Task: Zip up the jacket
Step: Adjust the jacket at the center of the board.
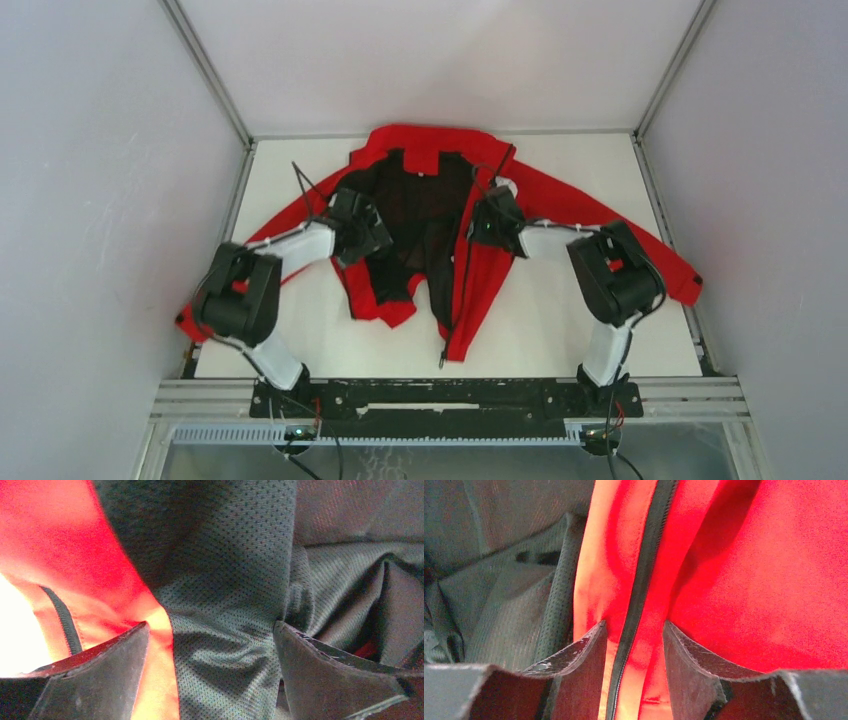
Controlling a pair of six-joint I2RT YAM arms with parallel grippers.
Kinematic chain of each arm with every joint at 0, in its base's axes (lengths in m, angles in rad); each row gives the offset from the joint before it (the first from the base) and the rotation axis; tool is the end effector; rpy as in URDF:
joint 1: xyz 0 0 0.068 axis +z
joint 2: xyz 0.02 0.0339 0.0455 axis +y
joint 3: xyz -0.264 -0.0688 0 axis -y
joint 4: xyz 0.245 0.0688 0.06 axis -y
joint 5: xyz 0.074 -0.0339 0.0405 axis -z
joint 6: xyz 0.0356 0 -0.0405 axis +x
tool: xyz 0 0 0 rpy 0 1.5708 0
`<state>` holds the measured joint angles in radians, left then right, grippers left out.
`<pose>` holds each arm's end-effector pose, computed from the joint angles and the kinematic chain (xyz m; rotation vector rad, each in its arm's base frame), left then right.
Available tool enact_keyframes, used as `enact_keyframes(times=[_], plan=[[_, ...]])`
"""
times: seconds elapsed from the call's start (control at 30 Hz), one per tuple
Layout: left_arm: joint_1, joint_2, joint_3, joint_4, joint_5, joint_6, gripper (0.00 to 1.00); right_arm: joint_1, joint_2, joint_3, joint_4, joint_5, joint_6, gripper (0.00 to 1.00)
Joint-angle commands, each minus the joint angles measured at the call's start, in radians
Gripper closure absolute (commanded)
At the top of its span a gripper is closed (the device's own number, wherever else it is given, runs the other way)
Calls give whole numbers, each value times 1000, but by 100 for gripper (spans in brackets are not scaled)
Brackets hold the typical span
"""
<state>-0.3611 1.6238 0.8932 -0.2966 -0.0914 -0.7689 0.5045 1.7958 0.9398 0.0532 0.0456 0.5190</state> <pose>0.2941 -0.1076 0.1646 -0.5632 2.5589 -0.2897 0.3167 0.1730 0.1463 0.0398 2.4160 0.4301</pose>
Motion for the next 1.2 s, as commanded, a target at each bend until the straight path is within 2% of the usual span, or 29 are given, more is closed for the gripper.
enact_keyframes(times=[0.0, 0.17, 0.27, 0.4, 0.53, 0.67, 0.83, 0.9, 1.03, 1.17], plan=[[80, 198, 237, -75, -53, 70, 3, -128, 159, 227, -152, 42, -23, 47], [115, 267, 610, -275, -71, 167, 2, -225, 259, 524, -306, -33, -52, 49], [112, 152, 631, -306, -31, 230, 2, -191, 131, 512, -318, -22, -99, 50], [57, -150, 440, -250, 27, 265, 0, -96, -142, 301, -259, 19, -123, 44], [-64, -433, 189, -230, 53, 196, 0, 40, -378, 86, -217, 9, -95, 42], [-169, -697, -110, -178, 26, 57, 0, 230, -553, -107, -178, 63, -58, 41], [-188, -1085, -470, -162, -57, -171, 0, 404, -694, -294, -172, 189, 13, 41], [-186, -1203, -568, -125, -68, -226, 0, 446, -748, -351, -170, 217, 45, 41], [-183, -1265, -655, -54, -78, -274, 0, 493, -848, -433, -194, 243, 93, 41], [-165, -1138, -698, 125, 7, -294, 1, 512, -938, -473, -238, 274, 111, 41]])
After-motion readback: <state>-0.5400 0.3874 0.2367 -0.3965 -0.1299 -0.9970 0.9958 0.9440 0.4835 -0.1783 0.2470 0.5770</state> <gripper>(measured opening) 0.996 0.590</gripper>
